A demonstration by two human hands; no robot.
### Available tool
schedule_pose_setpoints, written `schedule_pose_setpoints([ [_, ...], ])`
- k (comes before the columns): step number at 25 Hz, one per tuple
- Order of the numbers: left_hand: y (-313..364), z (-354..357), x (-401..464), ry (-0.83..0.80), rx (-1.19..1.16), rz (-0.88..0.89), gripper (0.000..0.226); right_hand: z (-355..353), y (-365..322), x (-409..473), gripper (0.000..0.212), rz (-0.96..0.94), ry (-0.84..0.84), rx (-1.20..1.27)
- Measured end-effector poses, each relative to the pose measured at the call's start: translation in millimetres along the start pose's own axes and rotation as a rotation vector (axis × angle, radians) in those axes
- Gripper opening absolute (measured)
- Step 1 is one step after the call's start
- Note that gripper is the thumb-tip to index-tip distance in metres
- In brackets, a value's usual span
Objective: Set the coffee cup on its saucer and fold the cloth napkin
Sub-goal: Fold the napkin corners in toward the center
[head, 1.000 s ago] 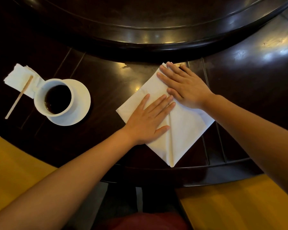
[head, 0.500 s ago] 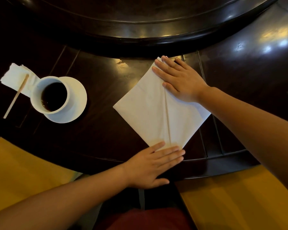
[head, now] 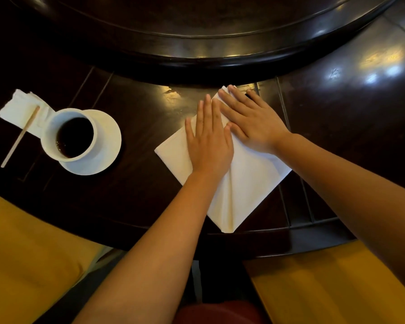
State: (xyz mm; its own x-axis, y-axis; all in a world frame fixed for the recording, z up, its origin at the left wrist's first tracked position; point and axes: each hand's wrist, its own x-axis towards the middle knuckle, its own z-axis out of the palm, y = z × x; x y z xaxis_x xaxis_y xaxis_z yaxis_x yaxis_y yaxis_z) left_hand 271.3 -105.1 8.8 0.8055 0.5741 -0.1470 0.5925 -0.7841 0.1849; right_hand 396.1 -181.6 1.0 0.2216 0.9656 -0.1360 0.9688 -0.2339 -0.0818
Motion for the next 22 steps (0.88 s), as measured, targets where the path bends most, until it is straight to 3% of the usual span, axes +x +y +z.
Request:
schedule_pose_setpoints([
  [8, -72, 1, -58, -0.013, 0.076, -0.132, 0.063, -2, 1, -1, 0.058, 0.004, -0.021, 0.017],
  [16, -79, -12, -74, -0.108, 0.102, -0.115, 0.068, -5, -2, -3, 0.058, 0.024, -0.004, 0.052],
  [20, -62, -29, -42, 0.032, -0.023, -0.066, 0.059, -16, -17, -23, 0.059, 0.407, 0.237, 0.252],
  [22, -54, -35, -23, 0.084, -0.041, -0.016, 0.053, -22, -19, -37, 0.047, 0.579, 0.304, 0.281],
])
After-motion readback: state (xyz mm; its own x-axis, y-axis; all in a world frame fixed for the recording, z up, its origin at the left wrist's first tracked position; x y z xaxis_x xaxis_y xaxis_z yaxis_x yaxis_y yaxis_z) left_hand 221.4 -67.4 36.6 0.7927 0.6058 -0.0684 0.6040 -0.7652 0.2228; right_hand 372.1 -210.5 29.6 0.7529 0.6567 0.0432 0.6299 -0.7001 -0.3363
